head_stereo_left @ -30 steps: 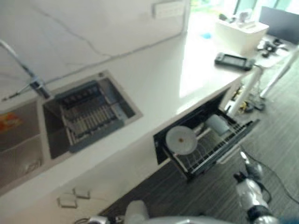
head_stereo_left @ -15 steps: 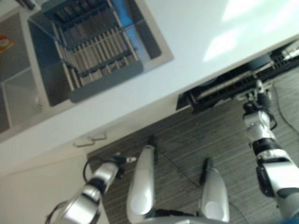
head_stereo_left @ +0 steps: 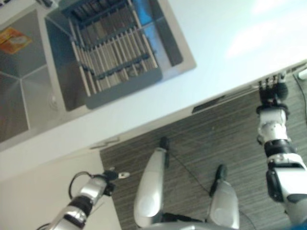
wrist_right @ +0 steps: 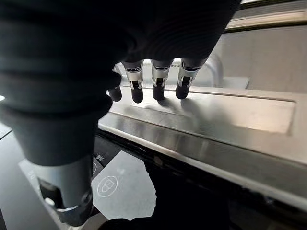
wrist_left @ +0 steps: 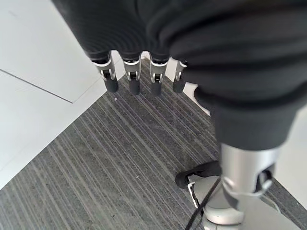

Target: Place the dishes in the dishwasher.

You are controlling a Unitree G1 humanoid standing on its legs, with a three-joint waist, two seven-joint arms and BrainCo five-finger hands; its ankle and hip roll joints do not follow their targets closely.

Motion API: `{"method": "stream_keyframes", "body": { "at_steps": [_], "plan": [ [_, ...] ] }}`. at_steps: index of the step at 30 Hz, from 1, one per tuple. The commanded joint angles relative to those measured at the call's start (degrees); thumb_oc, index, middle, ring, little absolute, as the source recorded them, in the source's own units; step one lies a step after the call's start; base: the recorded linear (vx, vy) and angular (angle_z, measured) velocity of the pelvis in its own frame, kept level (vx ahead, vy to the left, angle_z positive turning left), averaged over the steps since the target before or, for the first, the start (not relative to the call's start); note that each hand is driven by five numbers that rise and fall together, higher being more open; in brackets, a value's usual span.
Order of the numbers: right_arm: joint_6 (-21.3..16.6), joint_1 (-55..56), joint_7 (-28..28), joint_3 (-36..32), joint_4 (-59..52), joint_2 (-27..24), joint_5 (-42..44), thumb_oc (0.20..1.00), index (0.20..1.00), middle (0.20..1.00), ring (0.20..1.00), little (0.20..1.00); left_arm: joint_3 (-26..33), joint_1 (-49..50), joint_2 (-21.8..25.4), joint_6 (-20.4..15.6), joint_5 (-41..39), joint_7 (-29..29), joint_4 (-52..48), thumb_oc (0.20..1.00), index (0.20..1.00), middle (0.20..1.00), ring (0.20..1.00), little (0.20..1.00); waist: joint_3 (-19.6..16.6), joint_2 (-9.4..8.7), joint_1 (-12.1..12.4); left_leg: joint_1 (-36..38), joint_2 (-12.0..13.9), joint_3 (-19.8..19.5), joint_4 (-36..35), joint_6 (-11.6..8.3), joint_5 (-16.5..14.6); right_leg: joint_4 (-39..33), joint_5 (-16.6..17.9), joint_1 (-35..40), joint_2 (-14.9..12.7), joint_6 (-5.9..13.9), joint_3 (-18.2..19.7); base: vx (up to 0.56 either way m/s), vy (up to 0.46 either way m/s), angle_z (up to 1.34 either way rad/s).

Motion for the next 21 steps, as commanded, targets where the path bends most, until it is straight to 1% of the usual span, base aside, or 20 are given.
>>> {"method": "stream_keyframes", "body": {
  "at_steps": [1,4,7,8,9,11,12,13,14,16,17,18,19,20,21],
  "plan": [
    [0.65,-15.00,13.12,4.14,-5.19,-0.06,-1.28,1.000,1.000,1.000,1.000,1.000,0.86,1.00,3.39,-0.32,2.32,0.03,1.12,1.000,1.000,1.000,1.000,1.000,-4.73,-3.47,4.42,-10.44,2.76,-1.20,2.75,-3.74,5.33,0.51,-5.44,7.82,1.19,-5.65,0.55,-0.01,0.004,0.04],
    [1.69,-15.36,10.50,4.35,-4.38,0.30,-1.27,1.000,1.000,1.000,1.000,1.000,1.78,0.71,3.64,0.05,2.90,-0.26,2.70,1.000,1.000,1.000,1.000,1.000,-5.14,-4.34,4.62,-9.87,2.81,-1.23,1.64,-3.68,5.74,-0.39,-4.91,8.08,1.47,-5.62,0.60,-0.01,0.000,0.01],
    [1.71,-12.52,10.10,4.21,-4.33,1.83,-1.06,1.000,1.000,1.000,1.000,1.000,2.63,0.67,2.70,-0.33,1.67,0.43,5.02,1.000,1.000,1.000,1.000,1.000,-5.37,-4.83,4.27,-9.16,3.12,-1.14,0.71,-3.66,6.18,-1.17,-4.69,8.45,1.76,-5.59,0.70,-0.04,-0.007,-0.03],
    [1.40,-9.97,10.44,3.99,-4.86,3.39,-0.30,1.000,1.000,1.000,1.000,1.000,3.44,0.92,1.85,-0.87,0.32,0.52,6.50,1.000,1.000,1.000,1.000,1.000,-5.57,-5.02,3.94,-8.46,3.46,-1.03,-0.06,-3.73,6.47,-1.64,-4.66,8.65,1.96,-5.55,0.81,-0.06,0.001,-0.08],
    [0.49,-6.59,10.72,4.05,-5.51,5.85,0.47,1.000,1.000,1.000,1.000,1.000,4.39,1.10,0.60,-1.75,-2.17,-0.35,8.13,1.000,1.000,1.000,1.000,1.000,-5.72,-5.22,3.42,-7.47,3.83,-0.84,-1.09,-3.75,6.87,-2.18,-4.59,8.89,2.20,-5.53,1.10,-0.06,0.002,-0.10],
    [-1.37,-1.05,11.42,4.18,-6.73,9.09,0.96,1.000,1.000,1.000,1.000,1.000,5.95,1.88,-1.18,-3.35,-5.40,-1.37,9.82,1.000,1.000,1.000,1.000,1.000,-6.00,-5.52,2.59,-6.12,4.57,-0.34,-2.57,-3.92,7.46,-3.00,-4.22,9.33,2.53,-5.56,1.31,-0.05,-0.005,-0.06],
    [-2.19,3.01,12.62,4.45,-7.76,11.05,1.98,1.000,1.000,1.000,1.000,1.000,7.05,2.57,-2.32,-6.76,-7.16,-1.54,10.97,1.000,1.000,1.000,1.000,1.000,-6.29,-5.74,1.91,-5.00,5.04,0.20,-3.93,-4.02,7.93,-3.76,-3.87,9.78,2.74,-5.50,1.46,-0.04,-0.008,-0.03],
    [-2.81,5.23,12.53,4.73,-8.44,12.09,2.43,1.000,1.000,1.000,1.000,1.000,7.73,2.95,-2.80,-10.42,-7.77,-1.63,11.16,1.000,1.000,1.000,1.000,1.000,-6.48,-5.90,1.53,-4.37,5.28,0.46,-4.72,-4.17,8.29,-4.17,-3.69,10.08,2.84,-5.48,1.54,-0.05,-0.022,0.01],
    [-4.38,11.73,13.48,4.86,-9.05,14.32,2.20,1.000,1.000,1.000,1.000,1.000,9.25,3.82,-3.46,-17.14,-8.92,-2.11,9.33,1.000,1.000,1.000,1.000,1.000,-7.04,-6.30,0.64,-2.51,5.84,1.13,-6.89,-4.40,8.92,-5.53,-3.06,11.04,3.15,-5.45,1.70,-0.03,-0.034,-0.01],
    [-4.79,18.37,15.48,4.71,-9.11,15.53,2.32,1.000,1.000,1.000,1.000,1.000,10.09,5.77,-3.77,-20.76,-9.31,-0.85,6.34,1.000,1.000,1.000,1.000,1.000,-7.86,-6.65,0.07,-0.43,6.14,1.40,-9.22,-4.67,9.56,-6.98,-2.41,12.22,3.37,-5.40,1.65,-0.01,-0.044,0.03],
    [-5.08,22.36,16.00,4.71,-8.68,15.80,1.89,1.000,1.000,1.000,1.000,1.000,10.93,7.53,-4.02,-20.24,-10.02,-0.98,4.74,1.000,1.000,1.000,1.000,1.000,-8.62,-6.80,-0.19,1.08,6.43,1.39,-11.22,-4.97,10.41,-7.96,-1.75,12.82,3.65,-5.42,1.59,0.00,-0.048,0.06],
    [-5.09,24.67,16.56,4.58,-8.25,16.06,2.03,1.000,1.000,1.000,1.000,1.000,11.73,8.42,-4.73,-19.33,-10.63,-2.41,5.03,1.000,1.000,1.000,1.000,1.000,-9.03,-7.05,-0.36,2.39,6.46,1.63,-12.34,-5.05,10.50,-8.70,-1.53,13.65,3.70,-5.41,1.47,0.00,-0.049,0.06],
    [-4.79,26.63,16.62,4.26,-7.62,16.20,2.26,1.000,1.000,1.000,1.000,1.000,12.54,9.15,-5.64,-18.70,-11.10,-3.58,6.05,1.000,1.000,1.000,1.000,1.000,-9.76,-7.25,-0.71,3.76,6.63,1.88,-13.76,-5.07,10.98,-9.50,-0.96,14.32,3.95,-5.43,1.40,0.00,0.000,0.00],
    [-4.70,28.81,17.39,3.78,-5.54,16.72,1.00,1.000,1.000,1.000,1.000,1.000,13.22,9.18,-6.75,-18.29,-10.09,-3.07,8.77,1.000,1.000,1.000,1.000,1.000,-10.60,-7.62,-1.51,5.59,6.85,2.54,-14.88,-5.28,11.04,-10.28,-0.75,15.45,4.10,-5.37,1.33,0.00,0.000,0.00],
    [-4.31,30.64,17.19,3.72,-4.21,17.05,0.68,1.000,1.000,1.000,1.000,1.000,13.38,8.75,-7.54,-18.93,-10.41,-4.32,10.95,1.000,1.000,1.000,1.000,1.000,-11.67,-7.69,-2.39,6.93,7.24,3.01,-15.98,-5.41,11.47,-10.69,-0.30,15.80,4.35,-5.39,1.46,0.06,0.035,-0.05]
  ]
}}
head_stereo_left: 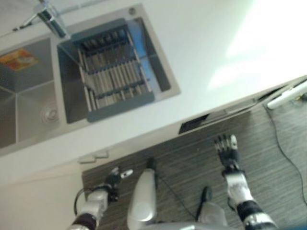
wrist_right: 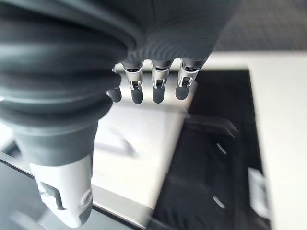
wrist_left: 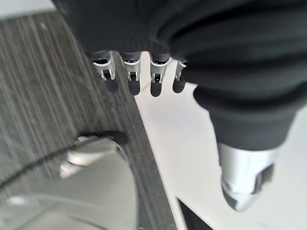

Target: Place the dishes in the dishwasher.

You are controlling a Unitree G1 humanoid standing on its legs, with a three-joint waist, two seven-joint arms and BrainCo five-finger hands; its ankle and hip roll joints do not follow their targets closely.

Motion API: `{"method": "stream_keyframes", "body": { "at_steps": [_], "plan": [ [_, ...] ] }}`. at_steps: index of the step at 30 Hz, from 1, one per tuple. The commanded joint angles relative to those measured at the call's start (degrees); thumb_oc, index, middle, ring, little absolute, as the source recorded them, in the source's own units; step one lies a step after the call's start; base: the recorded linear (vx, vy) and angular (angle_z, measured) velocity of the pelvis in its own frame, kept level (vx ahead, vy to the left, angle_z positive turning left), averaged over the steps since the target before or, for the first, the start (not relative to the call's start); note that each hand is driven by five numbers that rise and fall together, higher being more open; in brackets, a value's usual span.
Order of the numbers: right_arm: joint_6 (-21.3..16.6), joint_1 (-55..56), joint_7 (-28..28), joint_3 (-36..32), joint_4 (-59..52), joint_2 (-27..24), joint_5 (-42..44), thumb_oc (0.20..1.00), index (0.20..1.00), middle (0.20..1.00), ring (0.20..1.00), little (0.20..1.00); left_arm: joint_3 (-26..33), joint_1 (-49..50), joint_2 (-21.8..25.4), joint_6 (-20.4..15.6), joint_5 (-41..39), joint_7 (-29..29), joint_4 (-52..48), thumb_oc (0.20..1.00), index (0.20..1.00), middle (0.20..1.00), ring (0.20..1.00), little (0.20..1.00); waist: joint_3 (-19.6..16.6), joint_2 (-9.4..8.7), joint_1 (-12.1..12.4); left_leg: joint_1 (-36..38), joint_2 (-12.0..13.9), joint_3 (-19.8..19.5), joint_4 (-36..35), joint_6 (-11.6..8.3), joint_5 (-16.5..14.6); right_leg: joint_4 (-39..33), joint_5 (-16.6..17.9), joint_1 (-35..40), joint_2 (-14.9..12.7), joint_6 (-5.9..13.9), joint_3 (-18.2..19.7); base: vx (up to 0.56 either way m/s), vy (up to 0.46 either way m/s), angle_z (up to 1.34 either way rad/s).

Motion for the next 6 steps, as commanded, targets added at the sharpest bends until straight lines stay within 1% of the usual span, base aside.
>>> {"method": "stream_keyframes", "body": {
  "at_steps": [1,2,3,4,6],
  "plan": [
    [-1.43,-5.03,2.84,-2.53,0.05,-1.89,0.25,1.000,1.000,1.000,1.000,1.000,-0.20,-0.49,0.77,0.41,-2.29,-3.67,6.78,1.000,1.000,1.000,1.000,1.000,-2.35,0.74,-0.23,-4.74,6.40,1.65,-5.77,-3.31,8.63,1.32,-3.06,3.45,2.39,-4.27,3.18,0.07,0.049,-0.08],
    [-0.82,-3.64,2.71,-3.01,0.98,-1.65,-0.13,1.000,1.000,1.000,1.000,1.000,-0.15,-0.50,0.13,1.39,-3.76,-6.03,7.12,1.000,1.000,1.000,1.000,1.000,-3.17,0.68,-0.86,-3.58,6.42,2.00,-6.14,-3.23,8.37,1.02,-2.76,3.85,2.49,-4.29,3.39,0.09,0.068,-0.15],
    [-0.41,-1.69,2.52,-3.77,3.05,-1.63,-2.33,1.000,1.000,1.000,1.000,1.000,0.06,-0.09,-0.79,2.27,-7.38,-11.08,7.21,1.000,1.000,1.000,1.000,1.000,-4.28,0.63,-1.78,-1.69,6.40,2.38,-6.68,-3.19,7.89,0.56,-2.25,4.64,2.54,-4.38,3.43,0.06,0.072,-0.24],
    [0.01,-1.06,2.25,-4.06,4.09,-1.70,-3.53,1.000,1.000,1.000,1.000,1.000,0.07,0.13,-1.25,2.39,-8.02,-13.26,7.12,1.000,1.000,1.000,1.000,1.000,-5.01,0.75,-2.12,-1.01,6.44,2.53,-7.14,-3.16,7.87,0.30,-1.81,4.66,2.72,-4.43,3.47,0.04,0.063,-0.17],
    [0.36,-0.49,2.27,-4.23,5.48,-1.80,-4.96,1.000,1.000,1.000,1.000,1.000,-0.27,0.39,-1.63,2.53,-8.10,-14.45,7.18,1.000,1.000,1.000,1.000,1.000,-5.63,0.80,-2.46,0.03,6.41,2.76,-7.58,-3.11,7.63,0.15,-1.47,4.84,2.76,-4.45,3.34,0.02,0.032,-0.08]
  ]
}}
